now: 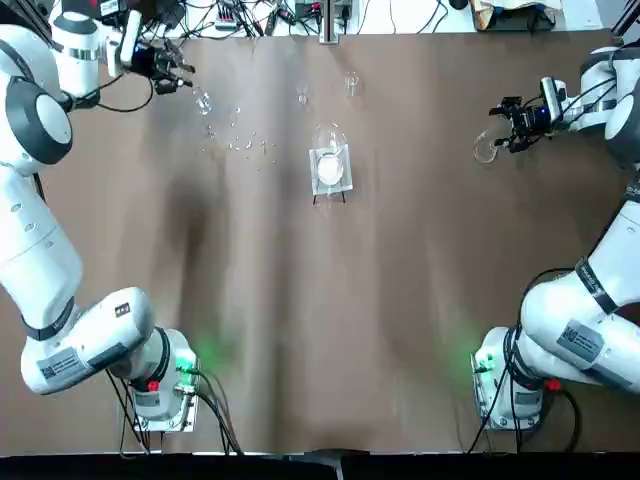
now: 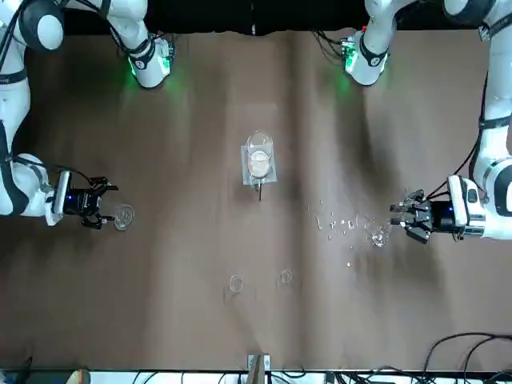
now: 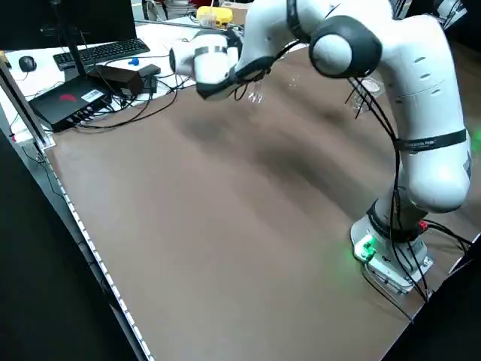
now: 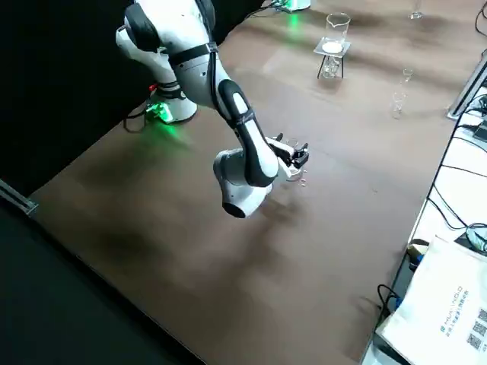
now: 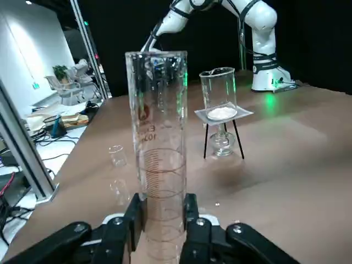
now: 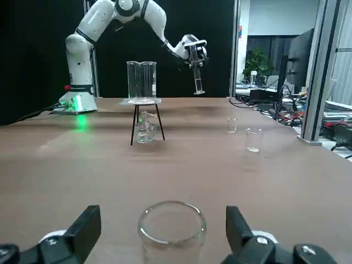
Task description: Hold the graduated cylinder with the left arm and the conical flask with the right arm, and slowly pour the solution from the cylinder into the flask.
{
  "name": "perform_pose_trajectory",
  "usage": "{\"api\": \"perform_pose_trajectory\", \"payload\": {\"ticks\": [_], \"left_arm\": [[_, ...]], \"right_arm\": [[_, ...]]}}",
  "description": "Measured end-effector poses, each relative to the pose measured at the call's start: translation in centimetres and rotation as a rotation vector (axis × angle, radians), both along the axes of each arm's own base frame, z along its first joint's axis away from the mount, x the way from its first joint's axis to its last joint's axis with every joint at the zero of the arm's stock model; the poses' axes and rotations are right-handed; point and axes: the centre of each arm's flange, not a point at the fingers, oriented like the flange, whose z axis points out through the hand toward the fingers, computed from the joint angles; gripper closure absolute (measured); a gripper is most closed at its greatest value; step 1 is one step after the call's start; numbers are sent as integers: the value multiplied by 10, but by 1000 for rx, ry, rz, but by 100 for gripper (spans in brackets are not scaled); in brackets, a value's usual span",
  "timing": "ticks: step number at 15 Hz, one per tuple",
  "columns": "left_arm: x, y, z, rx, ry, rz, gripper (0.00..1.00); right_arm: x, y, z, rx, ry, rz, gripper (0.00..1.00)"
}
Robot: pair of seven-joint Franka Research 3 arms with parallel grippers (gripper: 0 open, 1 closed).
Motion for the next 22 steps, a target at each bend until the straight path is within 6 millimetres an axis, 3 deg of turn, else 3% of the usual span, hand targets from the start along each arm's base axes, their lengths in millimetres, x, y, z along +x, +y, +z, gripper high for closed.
{"api": "perform_pose_trajectory", "payload": {"ticks": [7, 9, 10, 17, 19, 20, 22], "left_arm": [[-17, -104, 62, 168, 59, 36, 66], [-29, -140, 79, 217, 75, 50, 66], [-35, -158, 86, 248, 88, 50, 66], [-70, -264, 136, 531, 168, 80, 66], [-84, -288, 145, 606, 176, 103, 66], [-100, -311, 152, 683, 171, 101, 66], [-115, -334, 157, 753, 165, 101, 66]], "right_arm": [[-3, -3, -3, 10, 7, -2, 0], [-4, -3, -5, 12, 10, -3, 2], [-5, -3, -7, 14, 13, -3, 9], [-10, -6, -17, 23, 30, -9, 12], [-11, -10, -18, 25, 28, -16, 24], [-13, -13, -18, 31, 28, -23, 24], [-14, -17, -19, 48, 25, -40, 24]]}}
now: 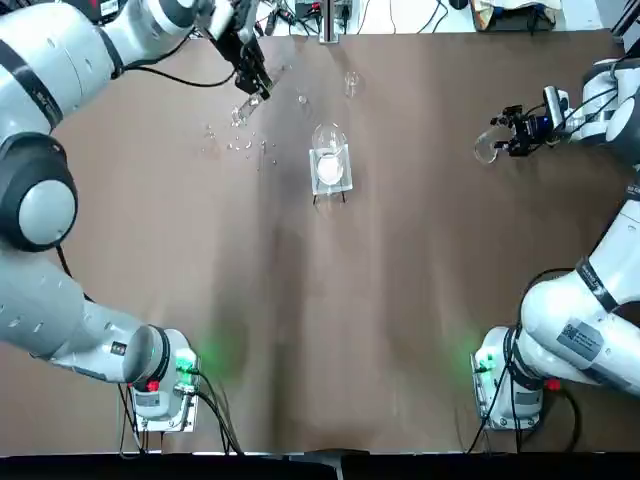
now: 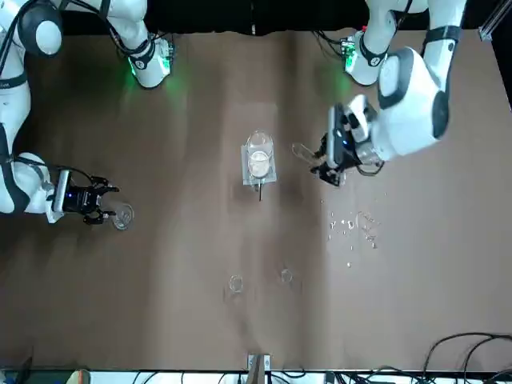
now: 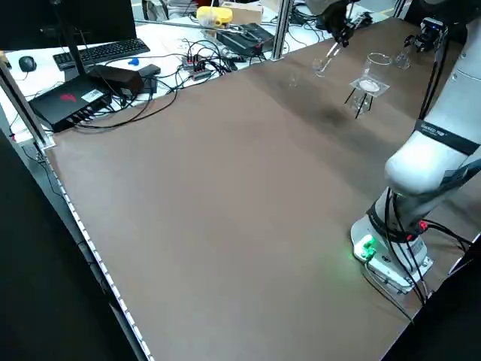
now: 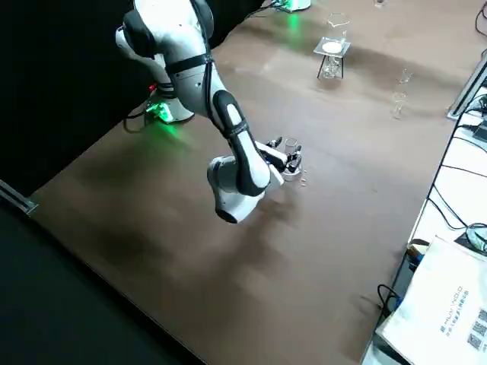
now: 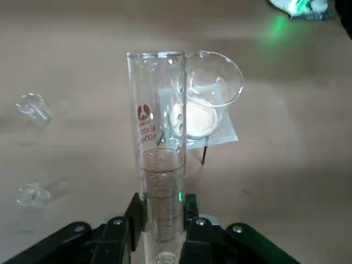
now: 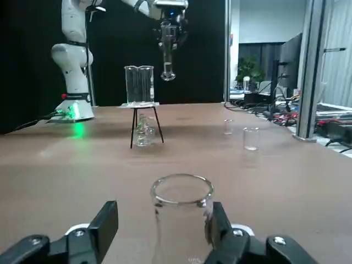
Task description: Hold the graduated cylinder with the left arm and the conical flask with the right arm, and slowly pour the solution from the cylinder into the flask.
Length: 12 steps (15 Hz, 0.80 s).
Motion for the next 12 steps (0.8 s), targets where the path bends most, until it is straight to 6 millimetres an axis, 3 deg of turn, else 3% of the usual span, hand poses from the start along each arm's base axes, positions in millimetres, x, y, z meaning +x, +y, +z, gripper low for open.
{"api": "perform_pose_trajectory", "payload": {"ticks": [12], "left_arm": [[-54, -88, -4, 313, -131, -40, 66]], "right_arm": [[0, -7, 5, 51, -71, -38, 27]]}}
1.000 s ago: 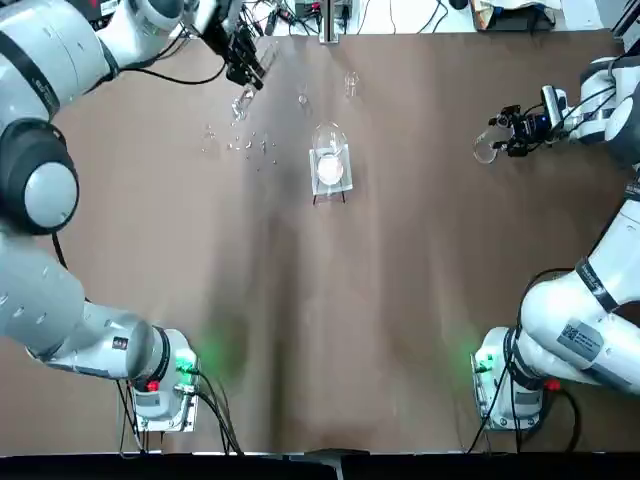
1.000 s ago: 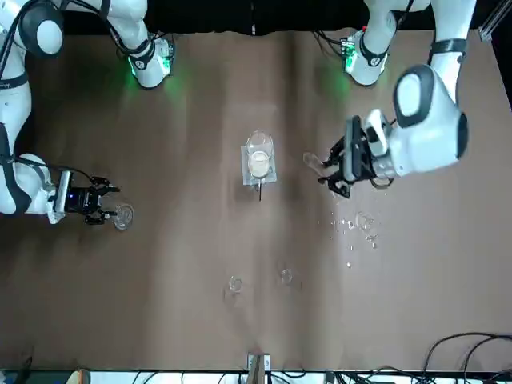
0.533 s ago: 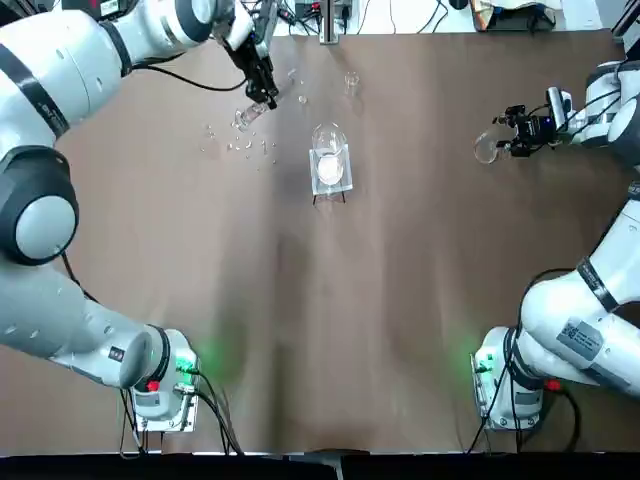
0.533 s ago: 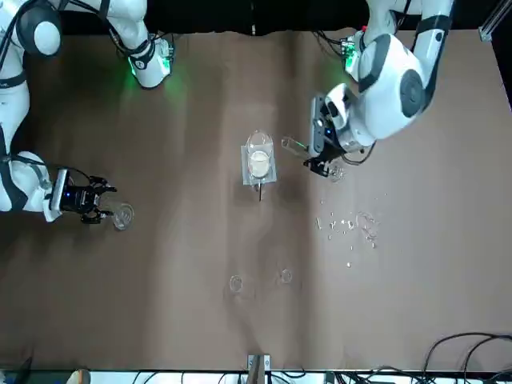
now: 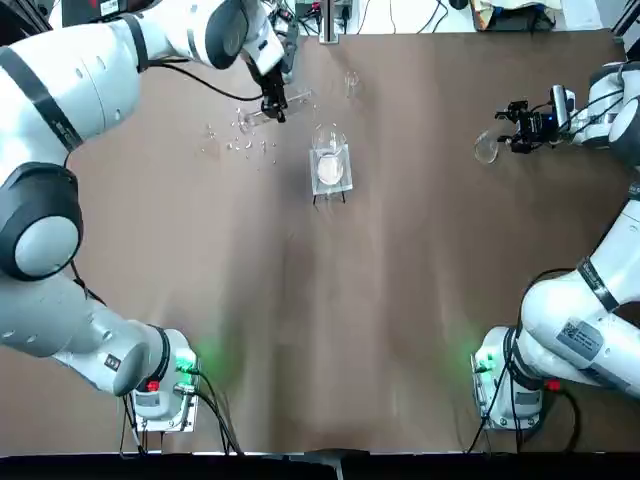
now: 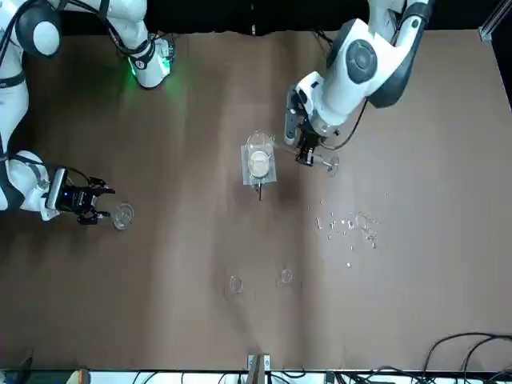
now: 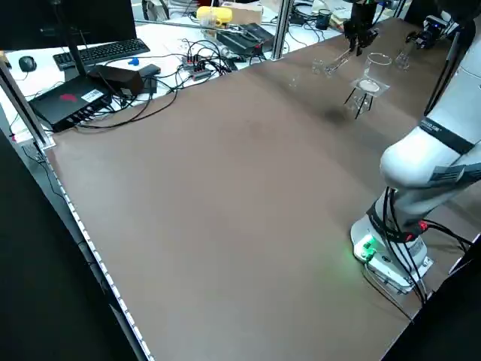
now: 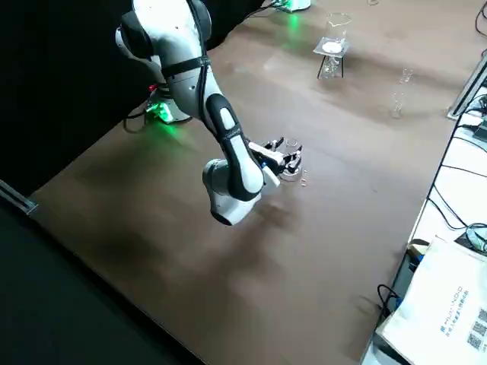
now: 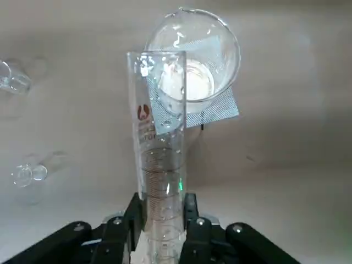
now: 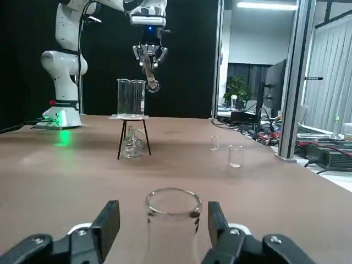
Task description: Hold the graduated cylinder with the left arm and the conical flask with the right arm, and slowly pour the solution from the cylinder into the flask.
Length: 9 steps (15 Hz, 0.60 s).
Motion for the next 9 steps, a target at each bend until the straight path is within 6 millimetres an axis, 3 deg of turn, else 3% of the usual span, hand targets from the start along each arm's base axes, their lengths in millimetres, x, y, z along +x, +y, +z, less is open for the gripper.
{"api": "perform_pose_trajectory", "payload": {"ticks": [5, 9], "left_arm": [[-17, -23, -6, 92, -39, 29, 66], [-19, -33, -10, 171, -120, 118, 66]], "right_arm": [[0, 1, -1, 7, -1, 2, 29], [-1, 2, -2, 9, 0, 4, 39]]}}
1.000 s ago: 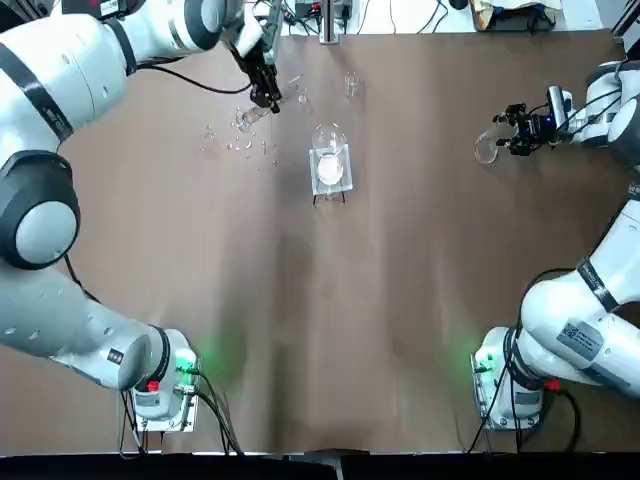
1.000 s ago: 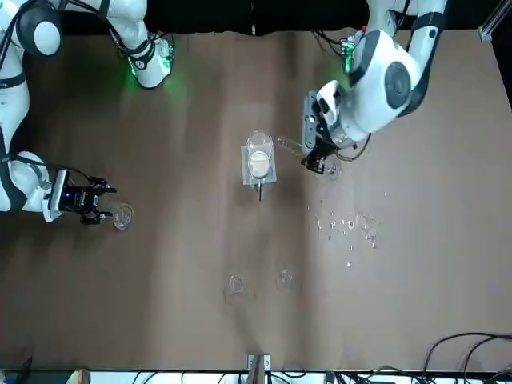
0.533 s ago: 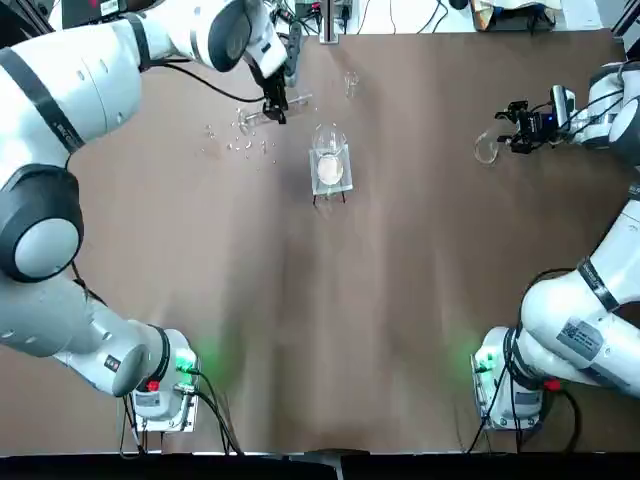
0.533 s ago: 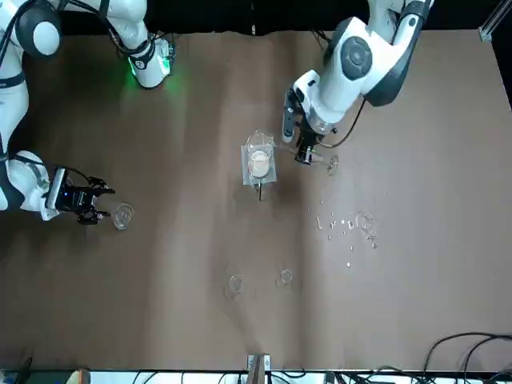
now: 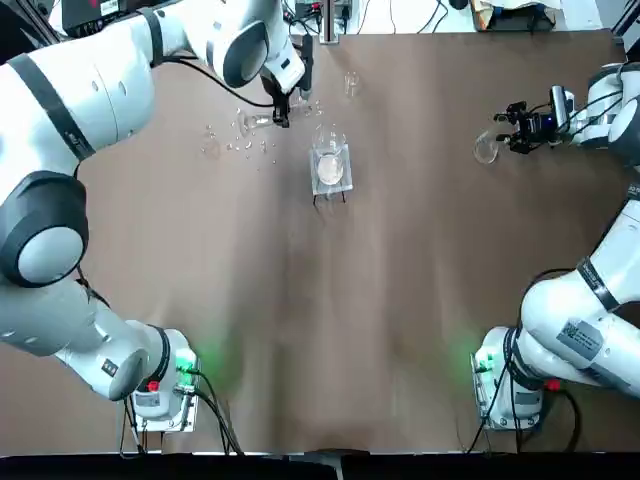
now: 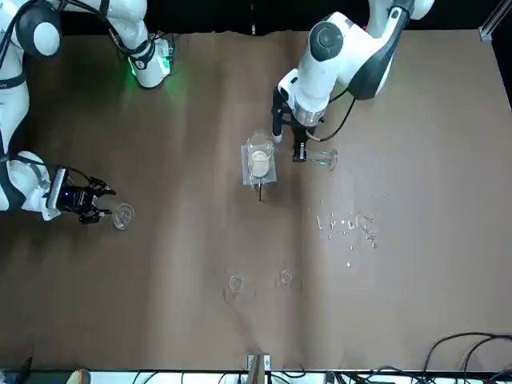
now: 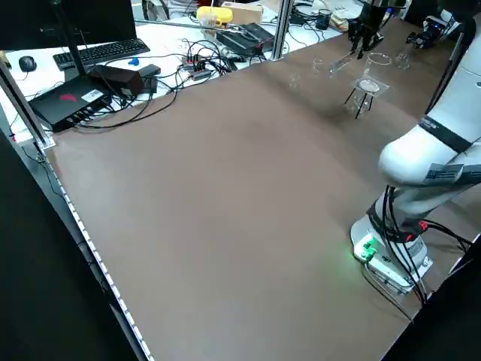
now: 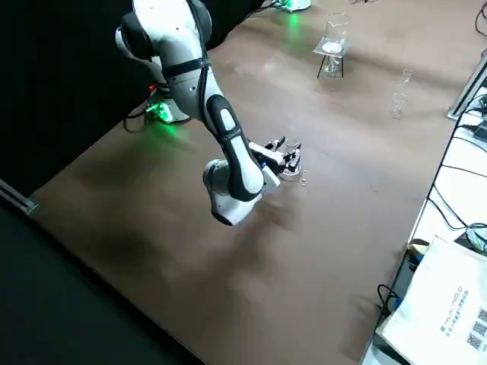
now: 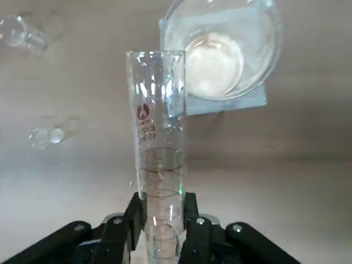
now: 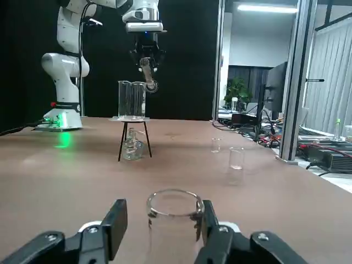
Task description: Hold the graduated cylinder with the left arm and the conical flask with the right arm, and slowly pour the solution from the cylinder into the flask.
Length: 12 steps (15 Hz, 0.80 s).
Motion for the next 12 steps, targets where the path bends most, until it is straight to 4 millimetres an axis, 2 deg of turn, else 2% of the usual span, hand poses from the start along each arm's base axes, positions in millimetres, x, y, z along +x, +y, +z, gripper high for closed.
{"api": "perform_pose_trajectory", "payload": {"ticks": [1, 4, 5, 6, 12], "left_arm": [[-2, -3, -2, 13, -10, -2, 66], [-9, -13, -5, 27, -21, -7, 66], [-11, -16, -5, 32, -27, -9, 66], [-12, -18, -4, 37, -36, -8, 66], [-17, -34, -5, 65, -71, -46, 66]], "right_arm": [[0, 0, 0, 0, 1, 0, 46], [0, 0, -1, -3, 1, -2, 55], [0, 0, -1, -4, 1, -2, 55], [0, -1, -1, -5, 1, -3, 61], [1, -8, 1, -18, -3, -14, 61]]}}
